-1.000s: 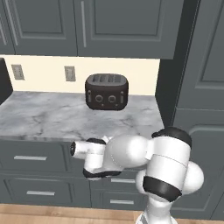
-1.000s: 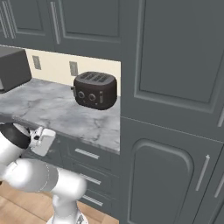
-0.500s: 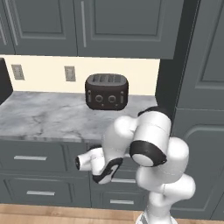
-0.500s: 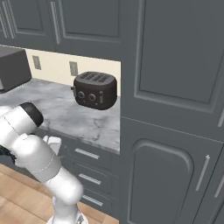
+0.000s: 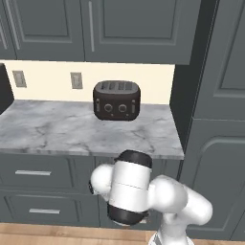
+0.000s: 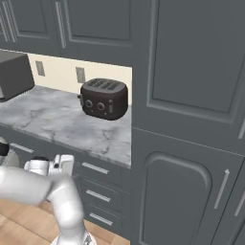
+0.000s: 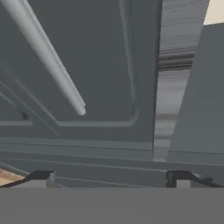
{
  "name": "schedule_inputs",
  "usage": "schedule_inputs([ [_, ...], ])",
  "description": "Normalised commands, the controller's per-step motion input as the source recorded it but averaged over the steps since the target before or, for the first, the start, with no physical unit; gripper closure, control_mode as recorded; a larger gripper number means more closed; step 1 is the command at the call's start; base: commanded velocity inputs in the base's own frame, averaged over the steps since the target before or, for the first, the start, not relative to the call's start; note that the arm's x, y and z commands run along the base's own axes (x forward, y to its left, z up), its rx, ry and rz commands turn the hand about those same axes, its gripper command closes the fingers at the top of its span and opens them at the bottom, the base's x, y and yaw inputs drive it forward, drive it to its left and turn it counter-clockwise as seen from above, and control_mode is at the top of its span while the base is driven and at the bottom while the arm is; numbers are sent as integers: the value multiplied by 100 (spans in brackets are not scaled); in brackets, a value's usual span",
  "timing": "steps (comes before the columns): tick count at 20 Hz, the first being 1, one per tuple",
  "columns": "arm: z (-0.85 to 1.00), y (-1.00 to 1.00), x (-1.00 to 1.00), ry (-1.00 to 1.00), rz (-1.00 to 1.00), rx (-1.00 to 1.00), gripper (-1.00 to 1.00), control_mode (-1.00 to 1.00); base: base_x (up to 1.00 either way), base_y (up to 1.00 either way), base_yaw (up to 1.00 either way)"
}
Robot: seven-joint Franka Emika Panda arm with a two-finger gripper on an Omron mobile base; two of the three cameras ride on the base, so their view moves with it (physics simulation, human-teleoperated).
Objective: Take a straw from the drawer in front and place it inside the glass cup on the dining counter.
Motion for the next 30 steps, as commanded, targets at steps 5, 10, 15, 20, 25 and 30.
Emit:
schedule_inputs([
  [5, -40, 10, 17, -4, 0, -14, -100, -100, 0, 0, 0],
  [10, -20, 4, 34, -5, 0, -12, -100, -100, 0, 0, 0],
  [15, -9, 0, 45, 0, 1, -3, -100, -100, 0, 0, 0],
  [20, -7, 0, 65, 1, 6, 0, -100, -100, 0, 0, 0],
  [25, -29, 1, 54, 2, 6, -2, -100, -100, 0, 0, 0],
  [30, -39, 1, 44, 0, 2, -8, -100, -100, 0, 0, 0],
])
